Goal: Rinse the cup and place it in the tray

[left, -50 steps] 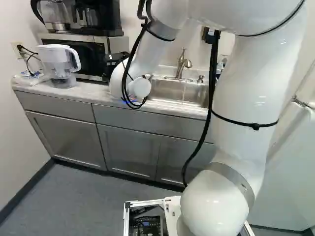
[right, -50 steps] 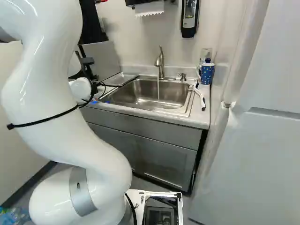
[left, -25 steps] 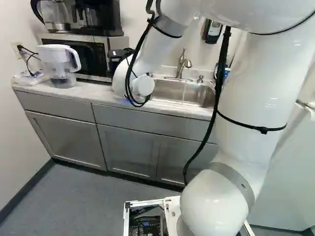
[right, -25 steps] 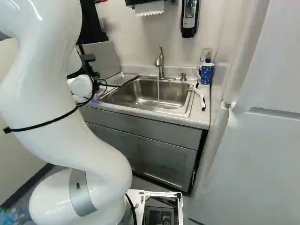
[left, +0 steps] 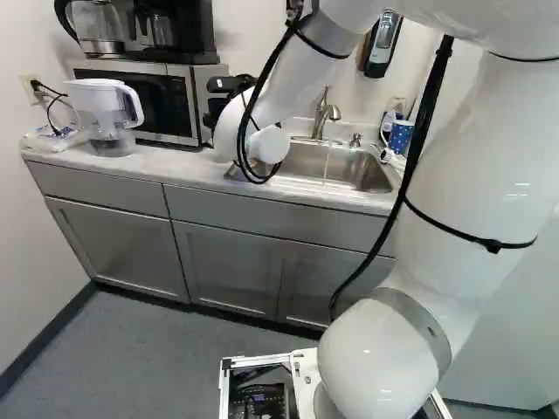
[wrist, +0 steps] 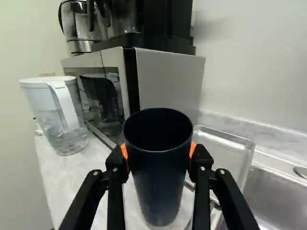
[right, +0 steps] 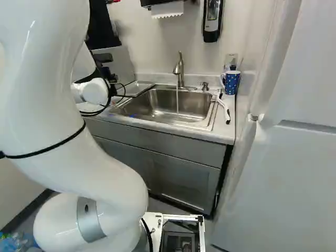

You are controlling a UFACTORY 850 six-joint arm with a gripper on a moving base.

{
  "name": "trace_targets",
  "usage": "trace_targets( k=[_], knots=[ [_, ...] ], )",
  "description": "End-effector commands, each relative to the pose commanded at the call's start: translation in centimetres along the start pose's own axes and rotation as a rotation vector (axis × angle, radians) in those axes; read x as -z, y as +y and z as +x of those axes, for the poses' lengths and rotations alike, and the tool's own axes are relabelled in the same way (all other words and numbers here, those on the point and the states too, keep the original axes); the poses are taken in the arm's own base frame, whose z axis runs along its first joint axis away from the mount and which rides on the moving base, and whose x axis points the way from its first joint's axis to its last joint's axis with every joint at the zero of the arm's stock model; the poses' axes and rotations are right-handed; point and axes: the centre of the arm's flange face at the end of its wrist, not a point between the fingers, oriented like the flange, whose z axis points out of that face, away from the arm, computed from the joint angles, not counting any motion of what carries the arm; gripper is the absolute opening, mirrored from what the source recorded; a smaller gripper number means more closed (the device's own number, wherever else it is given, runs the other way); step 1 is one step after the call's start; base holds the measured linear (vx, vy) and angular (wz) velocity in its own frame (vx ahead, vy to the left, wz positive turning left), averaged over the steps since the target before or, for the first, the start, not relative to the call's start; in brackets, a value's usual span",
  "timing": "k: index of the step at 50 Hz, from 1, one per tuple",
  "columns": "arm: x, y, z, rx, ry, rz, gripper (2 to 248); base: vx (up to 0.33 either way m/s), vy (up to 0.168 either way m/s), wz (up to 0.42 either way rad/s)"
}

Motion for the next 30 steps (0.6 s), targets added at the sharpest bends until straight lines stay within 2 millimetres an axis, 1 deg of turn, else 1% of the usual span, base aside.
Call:
trace_targets(
  k=[24,30],
  knots=[
    [0.9,3.6,2.5,0.000,0.052,-0.073,126,0.000,0.000,0.000],
    [1.1,4.5,2.5,0.000,0.052,-0.091,126,0.000,0.000,0.000]
  ],
)
